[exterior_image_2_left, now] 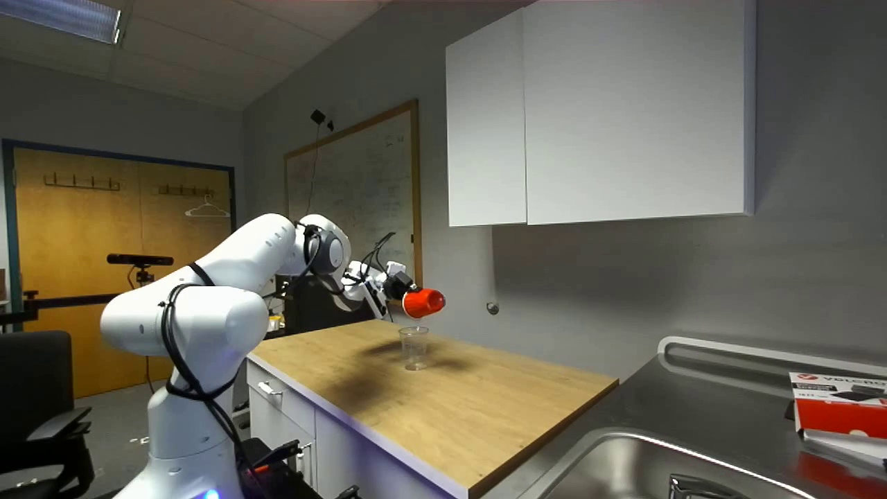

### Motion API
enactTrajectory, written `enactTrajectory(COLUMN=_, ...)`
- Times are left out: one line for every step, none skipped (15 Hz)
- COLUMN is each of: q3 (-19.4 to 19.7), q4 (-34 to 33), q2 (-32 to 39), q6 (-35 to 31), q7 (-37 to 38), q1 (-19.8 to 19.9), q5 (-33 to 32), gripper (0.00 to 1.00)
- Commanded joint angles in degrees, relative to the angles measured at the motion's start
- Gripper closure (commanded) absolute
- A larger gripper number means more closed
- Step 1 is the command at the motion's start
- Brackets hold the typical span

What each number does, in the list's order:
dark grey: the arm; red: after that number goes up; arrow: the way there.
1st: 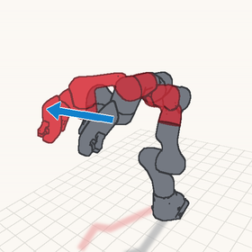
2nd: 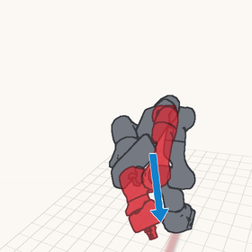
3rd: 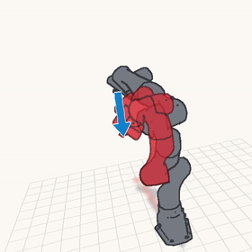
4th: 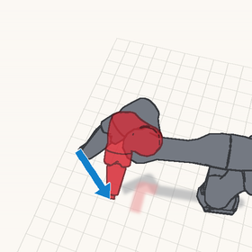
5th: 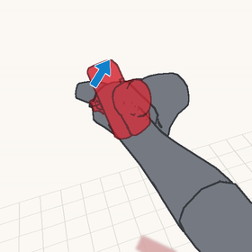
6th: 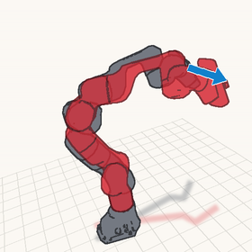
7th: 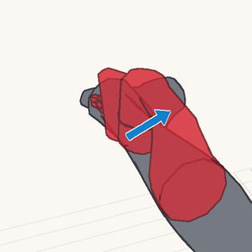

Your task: Pour the content from the orange cup into the glass cup

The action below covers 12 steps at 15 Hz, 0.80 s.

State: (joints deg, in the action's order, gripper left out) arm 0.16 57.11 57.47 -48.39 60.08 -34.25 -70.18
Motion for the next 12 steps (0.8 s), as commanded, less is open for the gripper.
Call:
enactTrajectory(q3=1.55, q4=-2.6, q2=2.12, q6=1.8, q7=0.21, q1=-1.03, q5=-2.85, gripper=0.97)
enactTrajectory(q3=1.81, q4=-2.51, q2=2.34, q6=2.0, q7=0.34, q1=-1.2, q5=-3.69, gripper=0.97)
enactTrajectory(q3=1.33, q4=-3.33, q2=3.16, q6=2.66, q7=0.14, q1=-1.03, q5=-4.86, gripper=0.97)
enactTrajectory(q3=2.32, q4=-2.29, q2=2.86, q6=2.42, q7=0.41, q1=-1.41, q5=-5.1, gripper=0.97)
enactTrajectory(q3=2.52, q4=-2.55, q2=3.37, q6=2.84, q7=0.37, q1=-1.61, q5=-5.79, gripper=0.97)
enactTrajectory(q3=1.81, q4=-3.32, q2=4.04, q6=3.59, q7=0.08, q1=-1.33, q5=-7.02, gripper=0.97)
enactTrajectory(q3=2.74, q4=-2.66, q2=3.88, q6=3.35, q7=0.28, q1=-1.72, q5=-6.94, gripper=0.97)
enactTrajectory(q3=2.73, q4=-2.62, q2=4.07, q6=3.56, q7=0.34, q1=-1.71, q5=-7.3, gripper=0.97)
enactTrajectory(q3=2.89, q4=-2.57, q2=4.16, q6=3.72, q7=0.39, q1=-1.81, q5=-7.5, gripper=0.97)
enactTrajectory(q3=3.07, q4=-2.38, q2=4.19, q6=3.81, q7=0.57, q1=-1.84, q5=-7.68, gripper=0.97)
enactTrajectory(q3=3.18, q4=-2.29, q2=4.19, q6=3.94, q7=0.64, q1=-1.92, q5=-7.82, gripper=0.97)
enactTrajectory(q3=3.31, q4=-2.24, q2=4.23, q6=4.09, q7=0.77, q1=-2.0, q5=-7.91, gripper=0.97)
